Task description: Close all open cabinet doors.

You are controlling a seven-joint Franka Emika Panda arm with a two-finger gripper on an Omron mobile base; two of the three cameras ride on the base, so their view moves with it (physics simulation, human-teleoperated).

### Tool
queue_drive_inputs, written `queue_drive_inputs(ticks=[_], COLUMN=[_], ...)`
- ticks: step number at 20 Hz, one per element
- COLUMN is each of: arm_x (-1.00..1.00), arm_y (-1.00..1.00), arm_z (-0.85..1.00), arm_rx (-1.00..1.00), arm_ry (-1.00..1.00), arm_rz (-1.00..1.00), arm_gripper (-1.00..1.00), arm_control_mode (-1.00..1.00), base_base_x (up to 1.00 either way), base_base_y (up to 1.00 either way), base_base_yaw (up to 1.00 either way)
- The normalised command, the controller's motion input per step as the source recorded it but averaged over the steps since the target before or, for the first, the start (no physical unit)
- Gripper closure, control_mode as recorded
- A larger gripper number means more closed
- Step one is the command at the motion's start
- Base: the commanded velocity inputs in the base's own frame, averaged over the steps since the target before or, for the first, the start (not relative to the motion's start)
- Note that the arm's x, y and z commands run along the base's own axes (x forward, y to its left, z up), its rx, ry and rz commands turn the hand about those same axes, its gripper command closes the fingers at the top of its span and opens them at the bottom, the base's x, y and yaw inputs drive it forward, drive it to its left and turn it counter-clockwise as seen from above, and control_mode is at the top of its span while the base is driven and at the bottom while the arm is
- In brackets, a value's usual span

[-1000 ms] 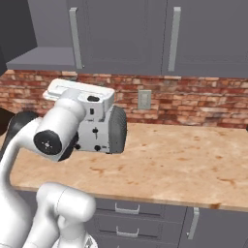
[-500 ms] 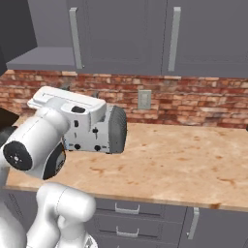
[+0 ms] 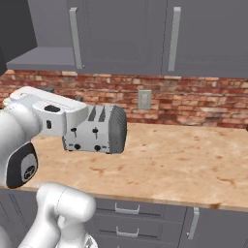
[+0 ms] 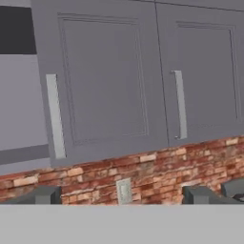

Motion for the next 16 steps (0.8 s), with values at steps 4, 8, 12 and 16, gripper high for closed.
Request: queue_drive_inputs(ticks=[4, 8, 12, 16], arm_x=[-0.67, -0.78, -0.48, -0.19], arm_y=[0.28, 0.47, 0.80, 0.84], arm_z=[0.00, 0.00, 0.00, 0.00], arm_rx=[0.00, -0.01, -0.05, -0.05], arm_ry=[0.09, 0.02, 0.00, 0.00], arm_rz=[-0.02, 0.00, 0.03, 0.06], arm_gripper=[-1.00, -1.00, -1.00, -1.00], arm_control_mode=[-1.00, -1.00, -1.00, -1.00], base_base_x=[0.00, 0.00, 0.00, 0.00], base_base_y=[0.00, 0.00, 0.00, 0.00], base_base_yaw=[0.00, 0.00, 0.00, 0.00])
